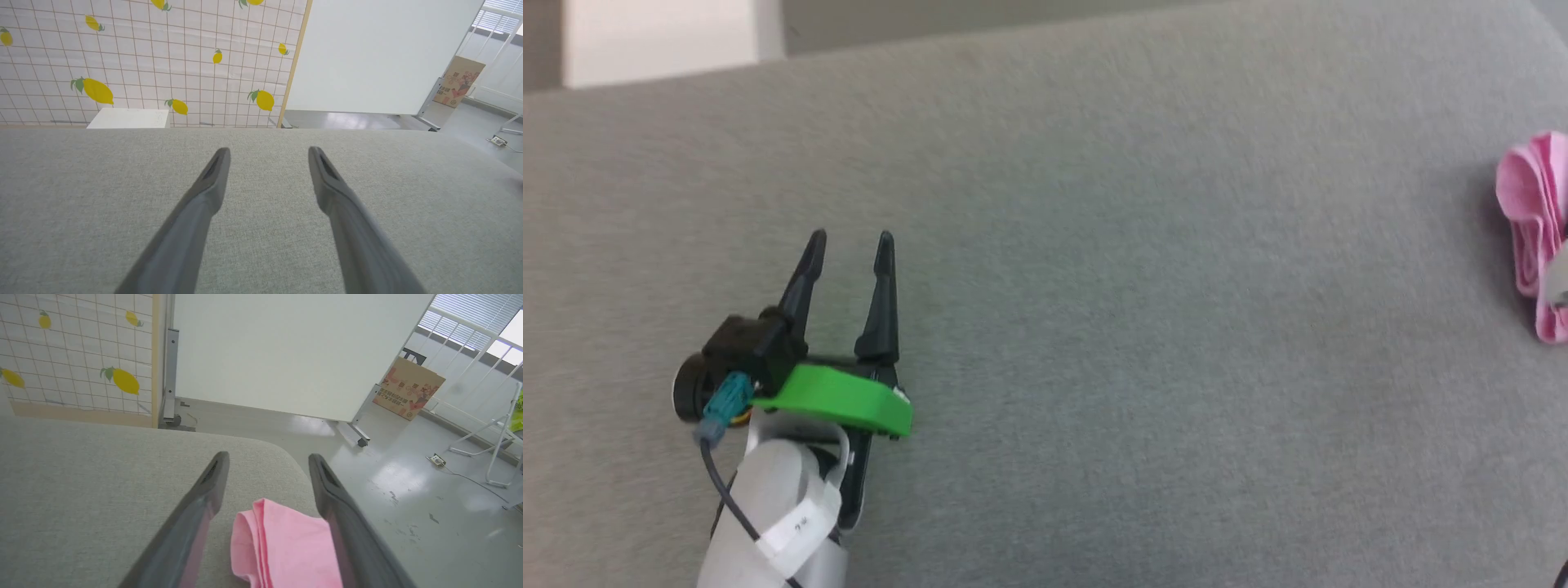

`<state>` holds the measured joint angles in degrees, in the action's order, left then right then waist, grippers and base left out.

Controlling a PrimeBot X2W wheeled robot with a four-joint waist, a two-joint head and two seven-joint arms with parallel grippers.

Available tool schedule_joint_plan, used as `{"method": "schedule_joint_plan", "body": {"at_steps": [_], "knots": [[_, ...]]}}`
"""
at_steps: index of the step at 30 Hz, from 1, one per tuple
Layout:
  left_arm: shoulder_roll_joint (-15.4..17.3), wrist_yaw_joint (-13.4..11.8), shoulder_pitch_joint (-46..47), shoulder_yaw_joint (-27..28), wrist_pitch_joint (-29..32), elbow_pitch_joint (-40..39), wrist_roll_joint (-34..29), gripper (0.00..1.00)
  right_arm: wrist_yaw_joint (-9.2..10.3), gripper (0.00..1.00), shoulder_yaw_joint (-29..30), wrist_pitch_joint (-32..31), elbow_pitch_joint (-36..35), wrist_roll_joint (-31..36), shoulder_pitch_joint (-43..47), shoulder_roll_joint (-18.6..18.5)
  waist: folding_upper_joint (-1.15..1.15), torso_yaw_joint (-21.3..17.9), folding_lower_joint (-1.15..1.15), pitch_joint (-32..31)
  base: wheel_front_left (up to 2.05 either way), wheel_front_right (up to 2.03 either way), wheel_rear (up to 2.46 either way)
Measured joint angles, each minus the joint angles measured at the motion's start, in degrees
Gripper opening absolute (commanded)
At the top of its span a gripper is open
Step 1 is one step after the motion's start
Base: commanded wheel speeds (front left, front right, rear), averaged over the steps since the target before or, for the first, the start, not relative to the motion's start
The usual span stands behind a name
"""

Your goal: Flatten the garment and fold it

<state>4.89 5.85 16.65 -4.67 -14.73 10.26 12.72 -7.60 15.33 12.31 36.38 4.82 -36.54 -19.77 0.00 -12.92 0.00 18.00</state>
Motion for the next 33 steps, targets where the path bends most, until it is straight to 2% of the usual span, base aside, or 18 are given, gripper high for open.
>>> {"method": "schedule_joint_plan", "body": {"at_steps": [8, 15, 24, 33], "knots": [[-1.1, -0.4, -3.3, 1.0, 0.0, -0.3, 0.5, 1.0, 0.01, 1.0, -7.1, 0.8, -17.3, -8.4, 13.9, 7.0, 0.0, 4.8, 0.0, -6.0, 0.0, 0.0, 0.0], [-1.5, -0.4, -5.2, 1.2, 0.0, -0.2, 0.5, 1.0, 0.02, 1.0, -8.8, 0.2, -29.1, -10.1, 25.4, 12.6, 0.0, 8.6, 0.0, -9.7, 0.0, 0.0, 0.0], [-1.7, -0.4, -10.0, 0.3, 0.0, 2.0, 0.5, 1.0, 0.02, 1.0, -9.2, -0.9, -33.5, -8.7, 36.5, 16.4, 0.0, 11.6, 0.0, -15.1, 0.0, 0.0, 0.0], [-1.8, -1.3, -13.0, -0.3, -0.1, 2.2, 0.6, 1.0, 0.02, 1.0, -9.7, -1.7, -34.4, -9.4, 40.0, 16.7, 0.0, 13.5, 0.0, -17.6, 0.0, 0.0, 0.0]]}}
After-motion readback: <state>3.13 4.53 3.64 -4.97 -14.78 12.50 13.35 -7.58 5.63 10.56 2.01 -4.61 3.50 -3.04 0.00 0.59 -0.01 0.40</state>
